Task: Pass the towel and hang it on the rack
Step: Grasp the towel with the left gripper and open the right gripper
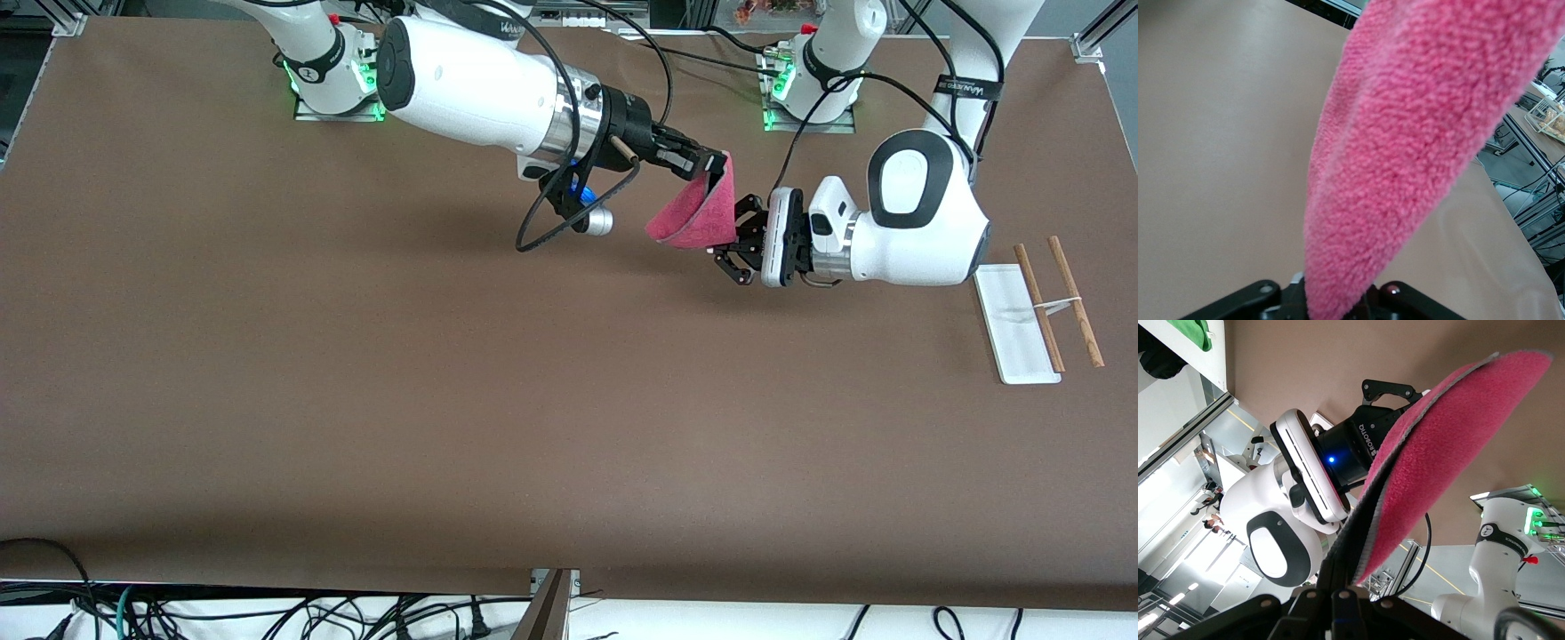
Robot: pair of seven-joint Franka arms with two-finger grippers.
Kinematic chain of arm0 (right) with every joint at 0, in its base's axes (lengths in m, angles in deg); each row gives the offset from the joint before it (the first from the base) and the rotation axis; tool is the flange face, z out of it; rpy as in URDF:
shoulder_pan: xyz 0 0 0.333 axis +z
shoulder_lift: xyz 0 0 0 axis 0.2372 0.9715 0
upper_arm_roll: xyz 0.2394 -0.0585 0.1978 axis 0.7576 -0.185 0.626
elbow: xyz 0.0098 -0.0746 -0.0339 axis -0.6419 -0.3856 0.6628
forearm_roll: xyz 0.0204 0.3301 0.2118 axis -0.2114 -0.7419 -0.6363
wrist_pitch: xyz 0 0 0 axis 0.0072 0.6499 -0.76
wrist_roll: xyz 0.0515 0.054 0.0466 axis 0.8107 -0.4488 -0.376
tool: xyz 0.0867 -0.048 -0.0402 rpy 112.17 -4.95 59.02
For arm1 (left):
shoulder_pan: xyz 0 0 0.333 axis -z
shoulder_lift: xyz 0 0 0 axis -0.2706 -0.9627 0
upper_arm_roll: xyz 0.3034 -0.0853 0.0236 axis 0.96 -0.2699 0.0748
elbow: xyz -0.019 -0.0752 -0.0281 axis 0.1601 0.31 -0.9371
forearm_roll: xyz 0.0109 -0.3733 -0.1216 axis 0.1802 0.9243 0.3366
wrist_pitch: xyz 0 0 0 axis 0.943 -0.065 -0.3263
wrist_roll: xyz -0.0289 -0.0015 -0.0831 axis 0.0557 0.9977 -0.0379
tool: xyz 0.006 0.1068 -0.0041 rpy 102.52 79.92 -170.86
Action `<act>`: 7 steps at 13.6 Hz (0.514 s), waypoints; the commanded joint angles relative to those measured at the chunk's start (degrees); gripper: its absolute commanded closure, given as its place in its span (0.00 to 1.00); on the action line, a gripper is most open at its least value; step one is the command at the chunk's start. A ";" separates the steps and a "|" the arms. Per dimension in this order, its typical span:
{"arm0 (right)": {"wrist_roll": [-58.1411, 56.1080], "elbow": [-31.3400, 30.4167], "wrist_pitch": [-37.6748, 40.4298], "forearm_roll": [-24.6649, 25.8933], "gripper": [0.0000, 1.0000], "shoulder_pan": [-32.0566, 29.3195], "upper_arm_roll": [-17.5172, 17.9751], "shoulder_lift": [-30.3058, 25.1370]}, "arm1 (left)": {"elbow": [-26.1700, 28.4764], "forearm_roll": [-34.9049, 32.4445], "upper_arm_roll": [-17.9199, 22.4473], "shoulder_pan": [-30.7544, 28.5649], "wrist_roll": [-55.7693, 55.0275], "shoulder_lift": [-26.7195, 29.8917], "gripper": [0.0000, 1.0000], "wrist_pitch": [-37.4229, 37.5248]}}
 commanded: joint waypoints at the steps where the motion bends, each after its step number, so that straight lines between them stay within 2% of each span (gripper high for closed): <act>1: 1.02 1.86 -0.36 -0.70 1.00 0.51 0.01 0.89 | 1.11 1.71 -0.21 -0.60 1.96 1.36 1.00 -0.09; 2: 0.94 1.86 -0.36 -0.70 0.94 0.42 0.01 0.89 | 1.11 1.71 -0.21 -0.68 1.96 1.36 1.00 0.00; 3: 0.85 1.86 -0.36 -0.78 0.82 0.24 0.01 0.98 | 1.02 1.71 -0.21 -0.68 1.96 1.36 1.00 0.18; 4: 0.76 1.86 -0.27 -0.79 0.39 0.07 -0.08 0.98 | 0.93 1.71 -0.21 -0.77 1.96 1.36 1.00 0.18; 5: 0.85 1.86 -0.27 -0.79 0.15 -0.02 -0.08 0.98 | 0.93 1.62 -0.21 -1.21 1.96 1.45 1.00 0.27; 6: 0.93 1.86 -0.18 -0.70 0.01 -0.11 -0.16 0.89 | 0.84 1.27 -0.21 -1.30 1.96 1.45 1.00 0.53; 7: 0.85 1.86 0.34 -0.61 0.01 -0.28 -0.43 0.80 | 0.41 0.75 -0.04 -1.30 1.96 1.45 1.00 1.23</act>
